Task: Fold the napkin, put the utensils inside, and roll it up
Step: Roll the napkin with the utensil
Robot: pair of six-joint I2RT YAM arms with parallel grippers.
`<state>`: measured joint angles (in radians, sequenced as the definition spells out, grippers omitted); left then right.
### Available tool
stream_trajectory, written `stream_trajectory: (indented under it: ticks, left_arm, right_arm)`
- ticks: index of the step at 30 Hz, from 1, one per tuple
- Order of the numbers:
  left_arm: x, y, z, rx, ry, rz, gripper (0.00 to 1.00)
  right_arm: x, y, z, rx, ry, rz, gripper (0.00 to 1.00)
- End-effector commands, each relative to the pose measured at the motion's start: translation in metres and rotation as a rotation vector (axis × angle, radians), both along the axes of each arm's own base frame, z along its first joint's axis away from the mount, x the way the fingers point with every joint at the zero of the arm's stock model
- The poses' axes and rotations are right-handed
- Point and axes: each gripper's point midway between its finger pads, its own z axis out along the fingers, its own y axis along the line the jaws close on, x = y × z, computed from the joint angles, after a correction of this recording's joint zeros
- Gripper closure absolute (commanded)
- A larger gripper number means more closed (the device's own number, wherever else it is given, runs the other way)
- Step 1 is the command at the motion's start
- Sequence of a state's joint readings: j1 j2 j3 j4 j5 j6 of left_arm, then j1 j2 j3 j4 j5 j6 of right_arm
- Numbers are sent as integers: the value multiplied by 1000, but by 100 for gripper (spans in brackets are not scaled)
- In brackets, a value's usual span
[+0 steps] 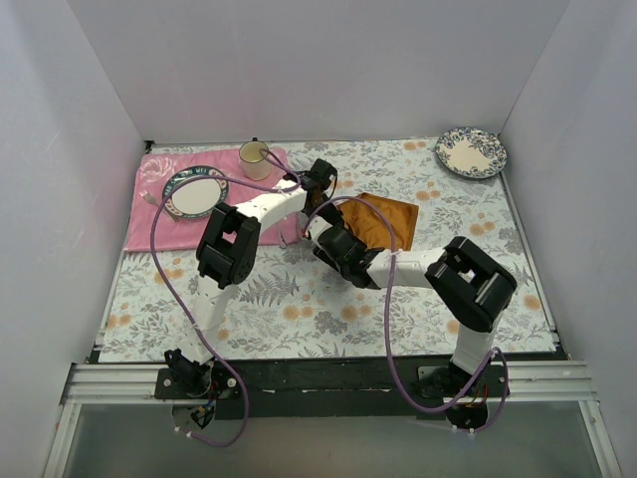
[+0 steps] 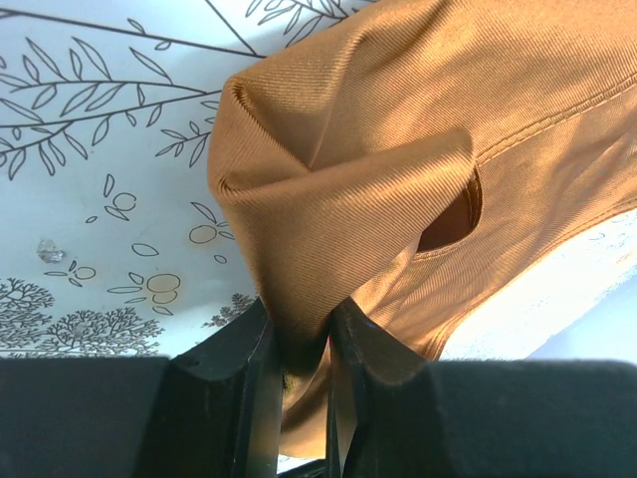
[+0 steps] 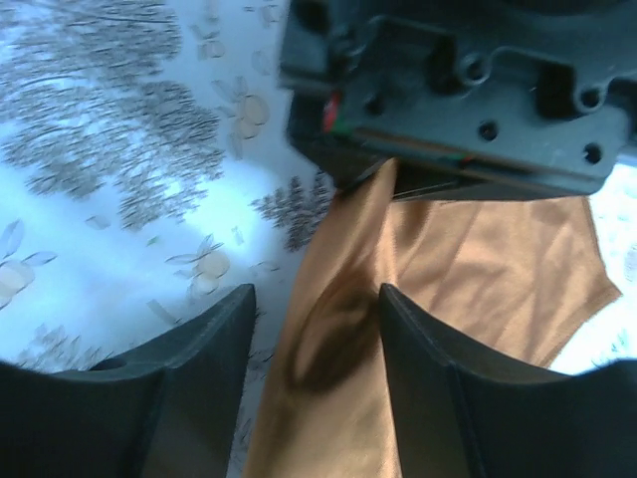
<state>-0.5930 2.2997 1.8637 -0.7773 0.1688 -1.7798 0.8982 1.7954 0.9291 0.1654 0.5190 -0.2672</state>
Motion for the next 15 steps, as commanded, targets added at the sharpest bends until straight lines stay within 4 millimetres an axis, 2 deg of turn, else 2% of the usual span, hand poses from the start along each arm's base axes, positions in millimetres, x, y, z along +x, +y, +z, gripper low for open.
stream_trajectory:
  ticks: [1, 4, 6, 7, 10, 11, 14, 15]
  left_arm:
    - [-31, 18, -29, 93, 148, 4, 100]
    - [-33, 19, -32, 93, 157, 0, 100]
    - [-34, 18, -34, 88, 162, -3, 100]
    - [-36, 19, -37, 91, 168, -10, 100]
    - [-39, 20, -40, 84, 165, -30, 100]
    - [-38, 20, -40, 81, 157, -38, 100]
    - [-38, 19, -42, 61, 145, -60, 100]
    - [-37, 19, -41, 47, 139, -65, 100]
  right_arm:
    - [15, -15, -6, -80, -66, -99, 43]
    - [16, -19, -13, -95, -74, -108, 51]
    - [15, -22, -19, -105, -66, -115, 62]
    - [15, -21, -21, -102, -56, -109, 72]
    - [10, -20, -26, -87, -23, -102, 81]
    - [9, -20, -26, -78, -6, -101, 87]
    - [6, -18, -31, -21, 63, -95, 99]
    - [5, -16, -32, 4, 82, -97, 99]
